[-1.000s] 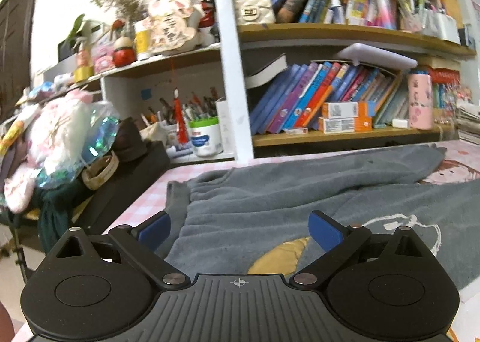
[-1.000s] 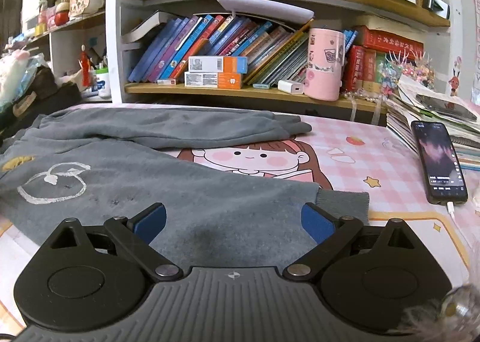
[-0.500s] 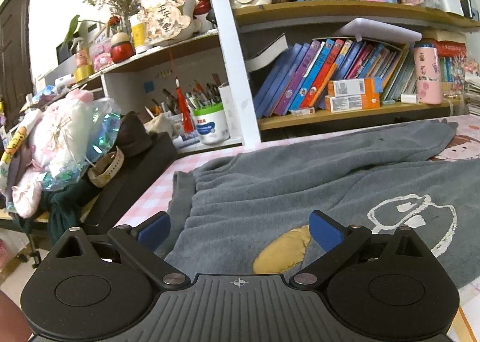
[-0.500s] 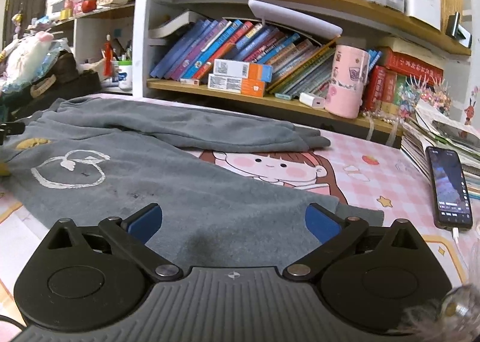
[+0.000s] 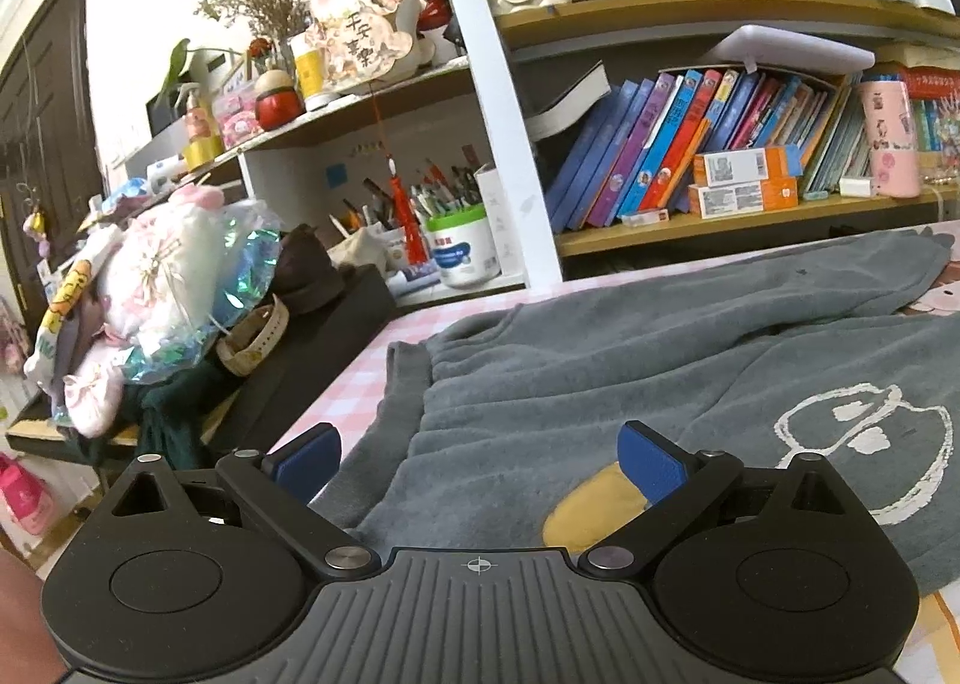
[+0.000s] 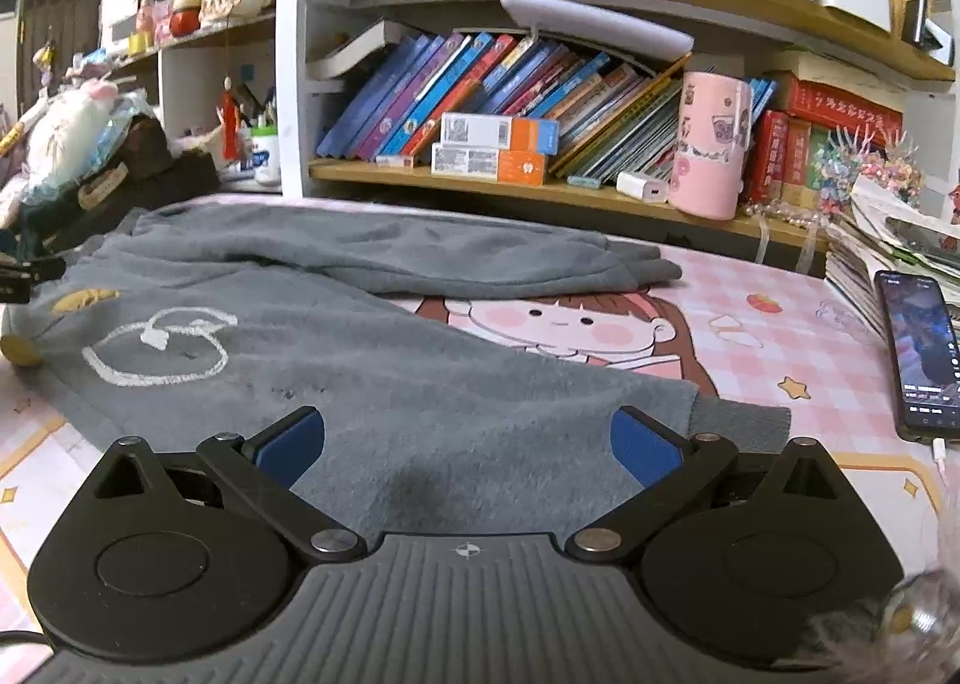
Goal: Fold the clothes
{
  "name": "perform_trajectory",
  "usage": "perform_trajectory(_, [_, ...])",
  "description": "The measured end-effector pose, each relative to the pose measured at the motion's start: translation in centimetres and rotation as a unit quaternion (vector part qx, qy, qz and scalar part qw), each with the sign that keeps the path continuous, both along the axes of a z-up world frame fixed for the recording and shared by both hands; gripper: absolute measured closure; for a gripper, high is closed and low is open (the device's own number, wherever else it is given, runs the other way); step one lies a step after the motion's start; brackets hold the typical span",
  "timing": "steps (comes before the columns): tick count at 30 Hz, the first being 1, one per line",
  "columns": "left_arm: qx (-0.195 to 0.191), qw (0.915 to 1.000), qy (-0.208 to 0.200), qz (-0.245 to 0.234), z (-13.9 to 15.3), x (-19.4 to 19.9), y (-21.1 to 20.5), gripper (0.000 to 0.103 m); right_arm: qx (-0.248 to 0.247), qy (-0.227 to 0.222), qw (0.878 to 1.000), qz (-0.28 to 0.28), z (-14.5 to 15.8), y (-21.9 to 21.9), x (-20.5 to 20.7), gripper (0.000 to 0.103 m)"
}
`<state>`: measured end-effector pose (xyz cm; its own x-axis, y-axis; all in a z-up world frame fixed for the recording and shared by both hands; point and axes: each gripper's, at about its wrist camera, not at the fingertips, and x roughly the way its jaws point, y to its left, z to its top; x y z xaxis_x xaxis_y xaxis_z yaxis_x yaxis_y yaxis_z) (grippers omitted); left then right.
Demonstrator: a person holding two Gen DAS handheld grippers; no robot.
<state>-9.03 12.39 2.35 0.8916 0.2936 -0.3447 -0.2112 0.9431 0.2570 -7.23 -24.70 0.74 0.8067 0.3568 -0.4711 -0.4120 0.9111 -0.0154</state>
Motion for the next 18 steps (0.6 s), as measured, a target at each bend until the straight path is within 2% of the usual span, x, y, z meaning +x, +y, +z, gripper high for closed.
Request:
perform_trajectory(9, [-0.026, 0.9982, -0.041, 0.034, 0.5, -1.3, 1.2, 0.003, 0.005, 0.023, 0.999, 0.033, -0.3, 0.3, 0.4, 0.000])
perform_trajectory(13, [-0.030, 0.9967, -0.066, 0.036, 0.7, -2.0, 1.3, 0.003, 0.014, 0.004, 0.999, 0.029, 0.0, 0.0, -0.2, 0.000])
perform_trajectory(18, [-0.015, 0.9979, -0.061, 0.016, 0.7, -1.8, 0.7, 0.003, 0.045, -0.028, 0.999, 0.009, 0.5, -1.2, -0.9, 0.000])
